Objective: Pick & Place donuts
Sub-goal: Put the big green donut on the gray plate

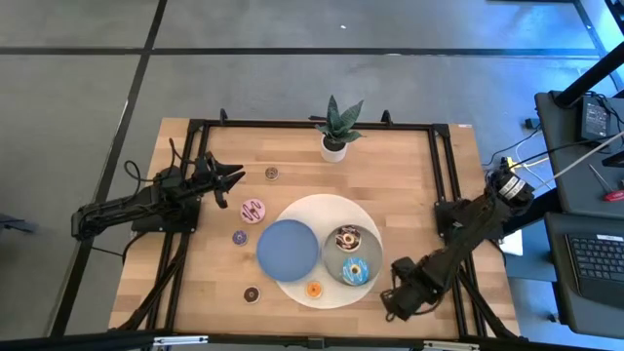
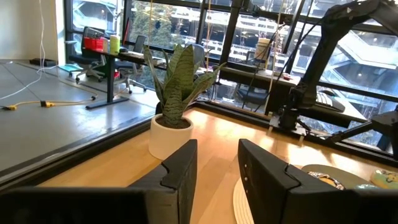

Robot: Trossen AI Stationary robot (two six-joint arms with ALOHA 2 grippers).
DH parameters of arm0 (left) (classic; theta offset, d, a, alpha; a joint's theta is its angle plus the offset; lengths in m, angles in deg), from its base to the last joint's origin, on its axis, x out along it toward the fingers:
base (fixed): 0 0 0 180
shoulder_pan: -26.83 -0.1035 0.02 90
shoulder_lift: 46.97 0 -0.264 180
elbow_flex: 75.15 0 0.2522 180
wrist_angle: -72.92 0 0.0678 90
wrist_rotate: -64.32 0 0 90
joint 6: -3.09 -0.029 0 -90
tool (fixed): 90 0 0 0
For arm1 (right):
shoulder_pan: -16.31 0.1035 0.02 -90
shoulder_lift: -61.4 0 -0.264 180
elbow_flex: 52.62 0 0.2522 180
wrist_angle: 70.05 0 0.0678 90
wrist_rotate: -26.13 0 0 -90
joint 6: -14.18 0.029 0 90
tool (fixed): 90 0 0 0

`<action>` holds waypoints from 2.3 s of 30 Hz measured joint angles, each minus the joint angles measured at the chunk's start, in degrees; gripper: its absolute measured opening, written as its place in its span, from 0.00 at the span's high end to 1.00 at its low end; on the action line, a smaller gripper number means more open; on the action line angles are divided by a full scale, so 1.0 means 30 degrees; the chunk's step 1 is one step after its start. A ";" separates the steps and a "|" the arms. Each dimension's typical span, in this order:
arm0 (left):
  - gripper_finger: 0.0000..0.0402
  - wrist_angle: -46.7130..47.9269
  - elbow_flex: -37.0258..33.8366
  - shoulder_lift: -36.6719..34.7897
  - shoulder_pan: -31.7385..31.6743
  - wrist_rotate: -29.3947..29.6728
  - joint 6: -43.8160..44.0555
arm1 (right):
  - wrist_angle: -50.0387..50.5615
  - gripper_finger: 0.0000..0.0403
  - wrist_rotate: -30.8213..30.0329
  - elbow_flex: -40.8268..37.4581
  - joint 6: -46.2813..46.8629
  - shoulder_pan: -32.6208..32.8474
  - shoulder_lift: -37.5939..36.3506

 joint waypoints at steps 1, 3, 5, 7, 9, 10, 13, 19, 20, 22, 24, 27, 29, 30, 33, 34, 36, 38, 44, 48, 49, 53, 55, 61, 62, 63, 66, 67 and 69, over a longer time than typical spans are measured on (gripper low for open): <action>0.72 0.0000 0.0000 0.0000 0.0002 -0.0003 0.0000 | 0.0007 0.57 0.0040 0.0000 0.0279 0.0180 0.0073; 0.72 0.0000 0.0000 0.0000 -0.0001 -0.0001 0.0000 | -0.0003 0.57 0.0019 0.0000 0.0724 0.0500 0.0290; 0.72 0.0000 0.0000 0.0000 -0.0002 -0.0007 0.0000 | -0.0007 0.57 0.0008 0.0000 0.0749 0.0694 0.0602; 0.72 0.0000 0.0000 0.0000 0.0004 -0.0006 0.0000 | 0.0041 0.57 0.0019 0.0000 0.0758 0.0742 0.1021; 0.72 0.0000 -0.0005 0.0000 0.0003 -0.0005 0.0000 | 0.0231 0.57 0.0011 0.0000 0.0786 0.0727 0.1481; 0.72 0.0000 -0.0002 0.0000 -0.0002 -0.0005 0.0003 | 0.0300 0.57 0.0005 0.0000 0.0800 0.0711 0.1740; 0.72 0.0000 -0.0005 0.0000 0.0005 -0.0007 0.0000 | 0.0355 0.57 -0.0053 -0.0013 0.0807 0.0620 0.2440; 0.72 0.0000 -0.0004 0.0000 0.0005 -0.0007 0.0000 | -0.0044 0.57 0.0034 -0.0007 0.0800 0.0392 0.3458; 0.72 -0.0004 -0.0004 0.0000 0.0005 -0.0004 0.0000 | -0.0044 0.57 0.0082 -0.0007 0.0816 0.0399 0.3630; 0.72 -0.0006 -0.0005 0.0000 -0.0001 -0.0007 0.0000 | -0.0044 0.58 0.0460 -0.0007 0.0964 0.0361 0.3879; 0.72 -0.0002 0.0000 0.0000 0.0001 -0.0007 0.0000 | -0.0041 0.60 0.1029 0.0000 0.1190 0.0259 0.4005; 0.72 -0.0001 -0.0001 0.0000 0.0005 -0.0007 0.0000 | -0.0036 0.67 0.1200 0.0000 0.1219 0.0253 0.4011; 0.72 -0.0001 -0.0007 0.0000 -0.0002 -0.0007 0.0000 | 0.0015 0.74 0.1209 0.0000 0.1125 0.0268 0.4011; 0.72 0.0000 0.0000 0.0000 0.0005 -0.0007 0.0000 | 0.0015 0.77 0.1216 0.0000 0.0980 0.0267 0.4011; 0.72 -0.0002 0.0000 0.0000 -0.0002 -0.0007 0.0000 | 0.0139 0.86 0.1229 -0.0006 0.0740 0.0199 0.3854; 0.72 -0.0007 0.0000 0.0000 0.0003 -0.0007 0.0007 | 0.0294 0.88 0.1274 -0.0012 0.0636 0.0133 0.3649; 0.72 -0.0007 0.0000 0.0000 0.0005 -0.0007 0.0004 | 0.0840 0.92 0.1293 -0.0022 0.0399 -0.0052 0.2977; 0.72 -0.0007 -0.0002 0.0000 0.0000 -0.0007 0.0007 | 0.1648 0.93 0.1102 -0.0022 0.0286 -0.0353 0.2086; 0.72 -0.0007 -0.0001 0.0000 0.0004 -0.0007 0.0007 | 0.4156 0.91 -0.2519 -0.0022 -0.1317 -0.2330 -0.0652; 0.72 -0.0007 -0.0001 0.0000 0.0001 -0.0009 0.0050 | 0.4698 0.91 -0.5026 -0.0020 -0.4385 -0.4392 -0.1261; 0.72 -0.0007 0.0000 0.0000 -0.0002 -0.0007 0.0056 | 0.4657 0.91 -0.5338 -0.0020 -0.5244 -0.4948 -0.1260; 0.72 -0.0007 -0.0001 0.0000 0.0005 -0.0015 0.0058 | 0.4095 0.92 -0.5947 -0.0020 -0.8426 -0.7026 -0.0908; 0.72 -0.0007 0.0000 0.0000 0.0005 -0.0017 0.0058 | 0.3379 0.92 -0.6027 -0.0021 -0.9902 -0.7864 -0.0661; 0.72 -0.0007 0.0000 0.0000 0.0005 -0.0545 0.0058 | 0.2675 0.91 -0.5828 -0.0018 -1.2291 -0.8905 0.0425; 0.72 -0.0007 -0.0006 0.0000 0.0005 -0.0590 0.0059 | 0.2509 0.91 -0.5745 -0.0015 -1.2438 -0.8950 0.0592; 0.72 -0.0007 -0.0007 0.0000 0.0005 -0.0597 0.0066 | 0.2225 0.91 -0.5658 -0.0019 -1.2619 -0.8970 0.0756; 0.72 -0.0007 0.0000 0.0000 0.0005 -0.0590 0.0066 | 0.1227 0.91 -0.5117 -0.0016 -1.2877 -0.8970 0.1251; 0.72 -0.0007 -0.0003 0.0000 0.0005 -0.0592 0.0065 | 0.1010 0.91 -0.4892 -0.0015 -1.2891 -0.8970 0.1383; 0.72 -0.0007 -0.0005 0.0000 0.0005 -0.0595 0.0063 | 0.0830 0.91 -0.4499 -0.0015 -1.2880 -0.8919 0.1621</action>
